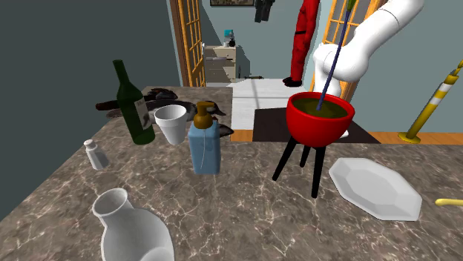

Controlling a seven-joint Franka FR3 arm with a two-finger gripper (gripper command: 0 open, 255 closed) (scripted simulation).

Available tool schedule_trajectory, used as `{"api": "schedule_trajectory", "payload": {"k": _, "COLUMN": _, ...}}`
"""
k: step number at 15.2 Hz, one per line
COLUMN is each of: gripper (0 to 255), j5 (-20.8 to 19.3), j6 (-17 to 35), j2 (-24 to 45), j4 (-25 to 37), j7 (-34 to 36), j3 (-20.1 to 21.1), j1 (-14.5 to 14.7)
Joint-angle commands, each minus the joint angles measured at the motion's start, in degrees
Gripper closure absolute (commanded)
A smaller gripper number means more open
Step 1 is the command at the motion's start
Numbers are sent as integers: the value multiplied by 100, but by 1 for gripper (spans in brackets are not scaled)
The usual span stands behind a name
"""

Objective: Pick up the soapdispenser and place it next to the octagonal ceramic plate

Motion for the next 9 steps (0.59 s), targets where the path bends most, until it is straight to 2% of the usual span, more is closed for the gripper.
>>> {"api": "schedule_trajectory", "payload": {"k": 1, "gripper": 0, "j5": 0, "j6": 0, "j2": 0, "j4": 0, "j7": 0, "j3": 0, "j1": 0}}
{"api": "schedule_trajectory", "payload": {"k": 9, "gripper": 0, "j5": 162, "j6": 864, "j2": 1292, "j4": 256, "j7": 587, "j3": 764, "j1": 212}}
